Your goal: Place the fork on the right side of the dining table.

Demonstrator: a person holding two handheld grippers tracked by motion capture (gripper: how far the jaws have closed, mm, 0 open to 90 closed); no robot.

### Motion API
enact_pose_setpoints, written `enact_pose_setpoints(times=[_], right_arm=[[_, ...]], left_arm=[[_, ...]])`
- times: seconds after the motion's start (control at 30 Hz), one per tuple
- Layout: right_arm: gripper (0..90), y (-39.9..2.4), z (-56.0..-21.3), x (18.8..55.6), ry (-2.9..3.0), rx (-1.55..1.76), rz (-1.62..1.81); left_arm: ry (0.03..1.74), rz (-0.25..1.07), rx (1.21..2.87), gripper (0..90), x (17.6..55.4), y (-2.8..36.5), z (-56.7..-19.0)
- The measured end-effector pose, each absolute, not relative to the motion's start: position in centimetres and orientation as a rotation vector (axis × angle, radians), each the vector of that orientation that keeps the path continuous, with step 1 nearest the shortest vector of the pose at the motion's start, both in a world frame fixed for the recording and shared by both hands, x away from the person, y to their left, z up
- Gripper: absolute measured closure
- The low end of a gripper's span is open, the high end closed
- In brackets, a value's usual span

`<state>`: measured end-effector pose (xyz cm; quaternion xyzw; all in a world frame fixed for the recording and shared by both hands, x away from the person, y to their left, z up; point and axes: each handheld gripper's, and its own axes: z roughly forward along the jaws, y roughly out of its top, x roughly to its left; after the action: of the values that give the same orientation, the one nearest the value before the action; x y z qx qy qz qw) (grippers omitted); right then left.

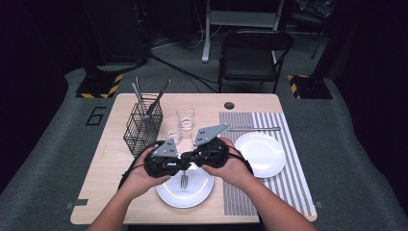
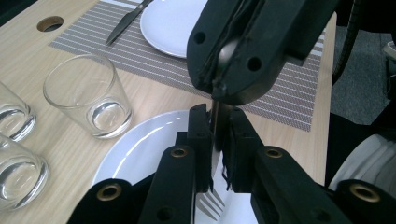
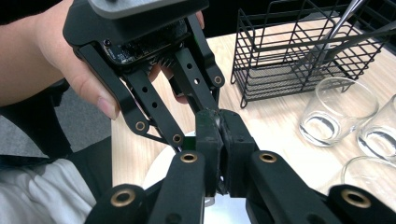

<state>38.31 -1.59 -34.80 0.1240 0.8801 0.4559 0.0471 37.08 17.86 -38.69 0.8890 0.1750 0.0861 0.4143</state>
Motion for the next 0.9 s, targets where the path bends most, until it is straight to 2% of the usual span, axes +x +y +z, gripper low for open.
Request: enact_pose_setpoints(times=[0.13,0.9], right_arm=[[87.3,-1.6,-34.5,38.2,2.666,0.370,1.384],[87.3,-2.5,-33.1,38.3,2.626,0.409,1.431]], left_arm=[[0.443,0.212,2.245,80.0,37.2,17.7,-39.2],[0.470,0.202,2.257,82.1,37.9,17.6,-41.2]])
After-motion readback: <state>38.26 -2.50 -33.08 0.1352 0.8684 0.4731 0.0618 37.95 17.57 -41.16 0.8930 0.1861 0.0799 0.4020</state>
